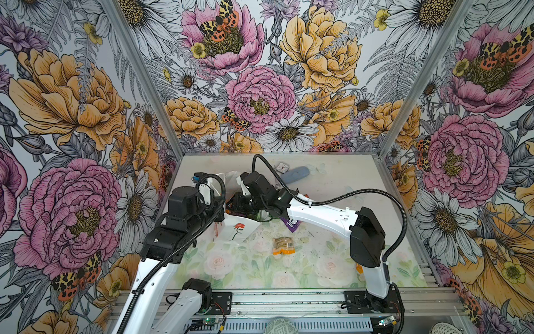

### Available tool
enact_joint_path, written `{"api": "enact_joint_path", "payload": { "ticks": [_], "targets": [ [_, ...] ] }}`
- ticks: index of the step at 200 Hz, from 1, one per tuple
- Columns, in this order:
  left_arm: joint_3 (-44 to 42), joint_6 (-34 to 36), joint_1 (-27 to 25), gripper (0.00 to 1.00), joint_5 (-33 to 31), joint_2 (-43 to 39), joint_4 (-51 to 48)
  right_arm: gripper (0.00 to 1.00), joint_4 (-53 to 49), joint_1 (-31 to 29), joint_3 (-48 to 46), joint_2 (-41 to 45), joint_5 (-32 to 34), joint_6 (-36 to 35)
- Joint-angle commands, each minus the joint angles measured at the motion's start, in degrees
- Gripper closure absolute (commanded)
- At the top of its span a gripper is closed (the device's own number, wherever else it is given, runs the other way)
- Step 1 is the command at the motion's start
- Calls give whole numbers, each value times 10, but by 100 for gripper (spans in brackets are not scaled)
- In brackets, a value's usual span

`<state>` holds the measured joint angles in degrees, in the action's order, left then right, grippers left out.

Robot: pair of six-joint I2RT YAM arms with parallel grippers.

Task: Place the snacks into the paper bag
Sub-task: 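Open the right gripper and raise it out of the paper bag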

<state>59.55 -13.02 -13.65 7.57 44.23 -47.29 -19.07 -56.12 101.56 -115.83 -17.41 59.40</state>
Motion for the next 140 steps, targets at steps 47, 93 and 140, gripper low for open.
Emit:
{"api": "enact_joint_path", "payload": {
  "ticks": [47,93,140],
  "targets": [
    [9,14,-5,100,-6,-16,69,71,-12,17,29,45,-6,-28],
    [9,14,-5,100,-20,-13,66,67,-42,29,26,96,4,-61],
    [8,15,-5,100,-25,-12,66,60,-92,37,4,168,66,-122]
  ]
}}
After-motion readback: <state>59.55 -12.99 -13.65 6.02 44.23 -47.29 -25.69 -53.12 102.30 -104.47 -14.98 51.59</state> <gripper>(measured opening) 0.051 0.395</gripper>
